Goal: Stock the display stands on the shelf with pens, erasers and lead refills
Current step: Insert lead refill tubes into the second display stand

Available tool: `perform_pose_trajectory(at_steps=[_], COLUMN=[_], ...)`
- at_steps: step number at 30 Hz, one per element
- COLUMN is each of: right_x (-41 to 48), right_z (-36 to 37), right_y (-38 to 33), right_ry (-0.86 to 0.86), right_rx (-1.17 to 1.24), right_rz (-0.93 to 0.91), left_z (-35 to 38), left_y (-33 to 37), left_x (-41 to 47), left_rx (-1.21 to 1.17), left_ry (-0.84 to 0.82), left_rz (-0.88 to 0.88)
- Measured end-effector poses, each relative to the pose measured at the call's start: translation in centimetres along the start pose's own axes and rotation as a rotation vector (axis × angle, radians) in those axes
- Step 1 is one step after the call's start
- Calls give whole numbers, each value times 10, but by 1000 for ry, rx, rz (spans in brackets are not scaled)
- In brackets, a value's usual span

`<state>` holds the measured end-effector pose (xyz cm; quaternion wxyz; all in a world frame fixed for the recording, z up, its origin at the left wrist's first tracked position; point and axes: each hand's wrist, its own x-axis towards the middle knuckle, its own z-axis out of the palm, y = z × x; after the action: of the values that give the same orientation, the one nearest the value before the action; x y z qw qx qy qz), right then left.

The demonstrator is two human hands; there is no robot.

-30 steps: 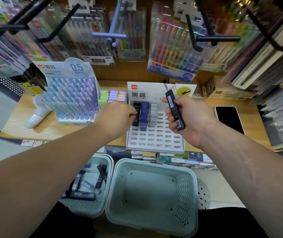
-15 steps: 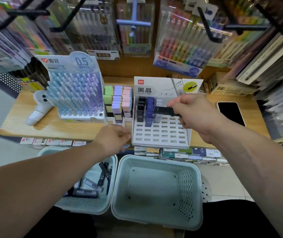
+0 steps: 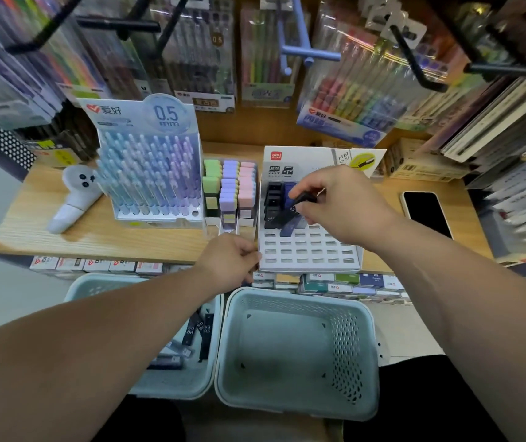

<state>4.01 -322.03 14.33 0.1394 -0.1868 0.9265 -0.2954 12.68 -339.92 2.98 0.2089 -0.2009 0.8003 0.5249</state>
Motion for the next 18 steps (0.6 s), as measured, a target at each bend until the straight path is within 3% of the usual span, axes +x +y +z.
perform_pose_trajectory(at_steps=[13, 18], right_x=[6, 14], right_z=[37, 42], right_y=[12, 9], right_ry=[137, 155], right_rx=[-172, -186], right_rz=[-241, -252], left_z=[2, 2], left_y=[1, 2], left_x=[9, 13], left_rx=[247, 258], left_ry=[6, -6], left_rz=[72, 82])
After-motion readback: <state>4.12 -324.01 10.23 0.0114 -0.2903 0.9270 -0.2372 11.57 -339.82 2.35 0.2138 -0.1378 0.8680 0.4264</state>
